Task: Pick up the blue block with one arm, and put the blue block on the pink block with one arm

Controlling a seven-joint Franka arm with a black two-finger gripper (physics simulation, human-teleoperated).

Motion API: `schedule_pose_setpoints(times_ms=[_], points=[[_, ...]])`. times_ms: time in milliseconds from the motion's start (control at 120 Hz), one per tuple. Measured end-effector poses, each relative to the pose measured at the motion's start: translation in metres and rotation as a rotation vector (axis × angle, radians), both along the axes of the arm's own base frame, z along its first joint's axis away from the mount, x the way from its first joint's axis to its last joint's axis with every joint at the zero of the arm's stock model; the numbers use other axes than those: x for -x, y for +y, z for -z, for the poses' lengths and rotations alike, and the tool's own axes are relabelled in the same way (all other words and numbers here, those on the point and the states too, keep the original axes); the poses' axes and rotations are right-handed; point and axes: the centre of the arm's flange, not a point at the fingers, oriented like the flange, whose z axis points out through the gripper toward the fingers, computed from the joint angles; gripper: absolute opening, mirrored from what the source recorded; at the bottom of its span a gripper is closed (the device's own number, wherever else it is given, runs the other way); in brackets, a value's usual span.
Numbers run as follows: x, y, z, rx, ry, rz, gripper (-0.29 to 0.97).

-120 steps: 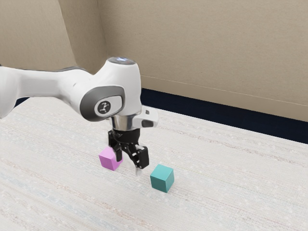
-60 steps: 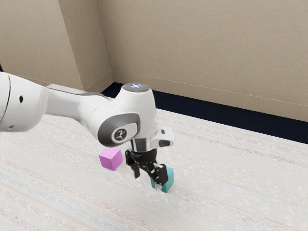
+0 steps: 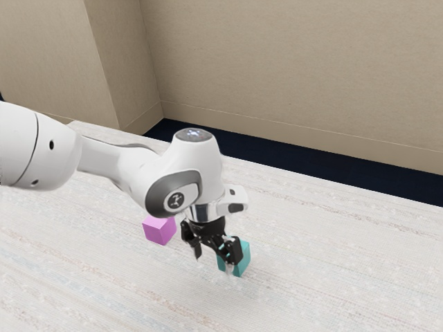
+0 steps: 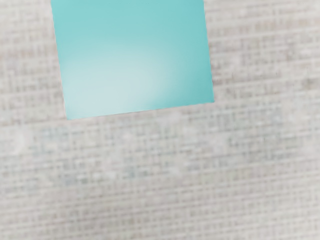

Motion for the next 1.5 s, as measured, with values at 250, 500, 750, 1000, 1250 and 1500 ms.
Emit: schedule_pose_setpoints(times_ms=[250,500,750,1000,1250,1500], points=[[-0.018,-0.006,0.011,0.013,-0.017,-0.014,0.68],[-0.033,-0.008,0.024,0.013,-0.015,-0.023,0.68],[-0.055,0.002,0.029,0.008,-0.026,-0.048,0.68],[-0.064,0.007,0.038,-0.005,-0.022,-0.055,0.68],[-0.064,0.004,0.042,-0.009,-0.016,-0.048,0.68],[-0.066,-0.001,0.047,-0.012,-0.015,-0.039,0.68]])
